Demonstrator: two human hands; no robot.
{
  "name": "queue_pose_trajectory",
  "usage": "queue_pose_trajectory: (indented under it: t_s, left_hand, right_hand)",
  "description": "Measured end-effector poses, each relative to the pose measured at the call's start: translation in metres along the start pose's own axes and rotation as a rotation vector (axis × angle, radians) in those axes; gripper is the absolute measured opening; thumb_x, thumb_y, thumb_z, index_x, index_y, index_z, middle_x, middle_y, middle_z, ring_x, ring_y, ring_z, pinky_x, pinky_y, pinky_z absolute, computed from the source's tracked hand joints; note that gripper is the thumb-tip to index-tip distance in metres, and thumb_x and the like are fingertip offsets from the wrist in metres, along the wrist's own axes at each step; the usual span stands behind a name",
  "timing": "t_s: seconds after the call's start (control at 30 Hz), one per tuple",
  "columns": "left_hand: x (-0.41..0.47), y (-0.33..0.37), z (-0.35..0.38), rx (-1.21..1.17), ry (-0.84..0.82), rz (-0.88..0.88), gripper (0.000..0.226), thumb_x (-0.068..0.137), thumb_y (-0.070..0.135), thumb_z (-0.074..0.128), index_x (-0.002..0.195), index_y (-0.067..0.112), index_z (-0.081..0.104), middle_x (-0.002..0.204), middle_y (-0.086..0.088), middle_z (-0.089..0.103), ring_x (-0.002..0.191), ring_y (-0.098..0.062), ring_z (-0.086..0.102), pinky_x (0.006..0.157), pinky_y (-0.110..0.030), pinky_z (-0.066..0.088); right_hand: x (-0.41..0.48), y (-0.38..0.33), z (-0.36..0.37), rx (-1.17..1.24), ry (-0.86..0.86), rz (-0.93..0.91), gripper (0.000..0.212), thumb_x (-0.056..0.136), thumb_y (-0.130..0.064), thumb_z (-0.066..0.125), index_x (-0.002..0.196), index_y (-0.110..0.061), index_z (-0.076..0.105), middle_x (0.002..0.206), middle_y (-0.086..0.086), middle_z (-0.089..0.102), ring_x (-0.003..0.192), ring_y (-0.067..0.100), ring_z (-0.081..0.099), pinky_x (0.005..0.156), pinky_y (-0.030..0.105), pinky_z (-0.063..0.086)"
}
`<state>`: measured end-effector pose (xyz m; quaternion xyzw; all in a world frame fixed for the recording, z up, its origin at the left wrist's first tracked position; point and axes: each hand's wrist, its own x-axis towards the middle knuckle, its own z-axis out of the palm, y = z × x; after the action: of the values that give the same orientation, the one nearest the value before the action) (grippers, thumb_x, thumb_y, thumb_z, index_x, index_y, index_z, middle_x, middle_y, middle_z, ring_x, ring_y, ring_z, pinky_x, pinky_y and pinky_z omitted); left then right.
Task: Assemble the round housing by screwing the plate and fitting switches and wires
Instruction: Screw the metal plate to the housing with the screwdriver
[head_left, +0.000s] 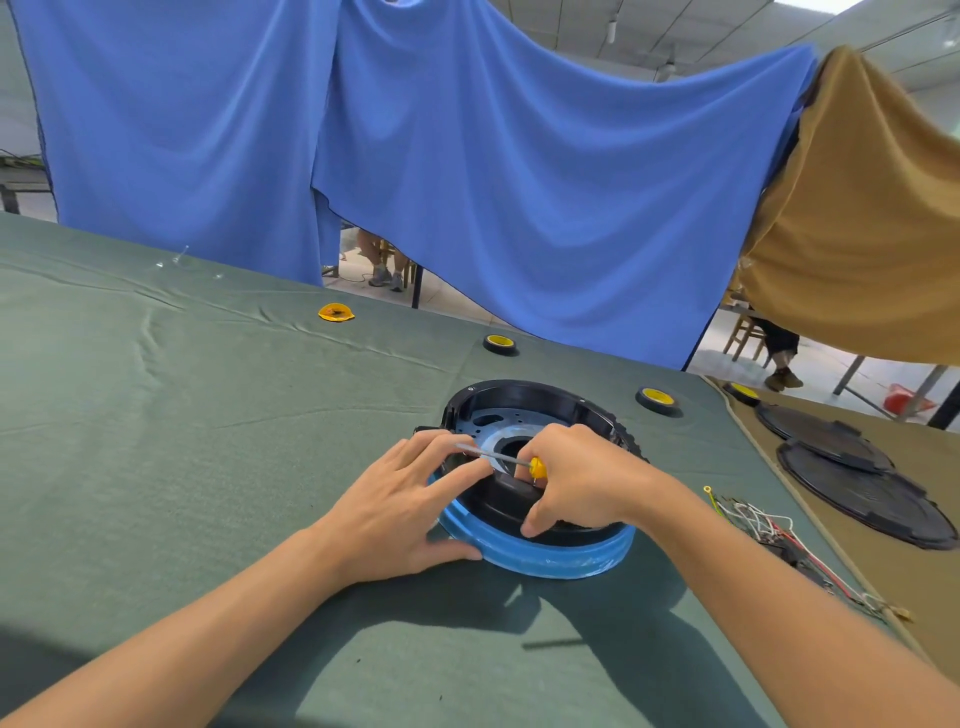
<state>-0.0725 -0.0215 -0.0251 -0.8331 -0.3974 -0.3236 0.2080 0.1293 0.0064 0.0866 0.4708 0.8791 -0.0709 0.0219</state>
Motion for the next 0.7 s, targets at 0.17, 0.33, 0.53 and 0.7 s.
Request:
queue_pose_trajectory:
  t_s: [0.17, 0.33, 0.53, 0.7]
  left_hand:
    - [-0.001, 0.004, -0.001, 0.015, 0.008, 0.005, 0.068, 0.082, 0.063, 0.067, 0.132, 0.020, 0.046, 0.129, -0.004, 0.047, 0.116, -0.024, 0.048, 0.091, -0.040, 0.052]
    - [-0.003, 0.004, 0.001, 0.009, 0.007, -0.009, 0.068, 0.082, 0.061, 0.068, 0.132, 0.019, 0.048, 0.129, -0.006, 0.051, 0.116, -0.025, 0.049, 0.091, -0.041, 0.051]
    - [-0.003, 0.003, 0.001, 0.033, 0.012, -0.007, 0.071, 0.082, 0.062, 0.066, 0.134, 0.017, 0.051, 0.132, -0.006, 0.047, 0.119, -0.025, 0.047, 0.093, -0.041, 0.051]
    - [-0.001, 0.004, -0.001, 0.031, 0.013, 0.007, 0.075, 0.080, 0.063, 0.069, 0.137, 0.017, 0.050, 0.131, -0.007, 0.049, 0.117, -0.026, 0.049, 0.094, -0.041, 0.050]
  right_hand:
    - [0.008, 0.016, -0.010, 0.355, 0.012, 0.115, 0.040, 0.077, -0.061, 0.067, 0.080, -0.021, 0.073, 0.077, -0.010, 0.073, 0.055, 0.010, 0.050, 0.053, 0.023, 0.041]
    - [0.041, 0.015, 0.002, 0.235, 0.063, 0.184, 0.061, 0.091, -0.058, 0.053, 0.058, -0.009, 0.041, 0.049, 0.004, 0.043, 0.039, 0.016, 0.035, 0.046, 0.025, 0.033]
    - [0.069, 0.011, 0.016, 0.355, -0.125, 0.222, 0.052, 0.090, -0.056, 0.056, 0.082, -0.004, 0.056, 0.069, 0.006, 0.046, 0.055, 0.017, 0.038, 0.058, 0.031, 0.039]
    - [0.076, 0.015, 0.016, 0.357, -0.158, 0.251, 0.051, 0.090, -0.052, 0.058, 0.100, -0.002, 0.063, 0.073, 0.005, 0.049, 0.063, 0.018, 0.043, 0.062, 0.033, 0.039]
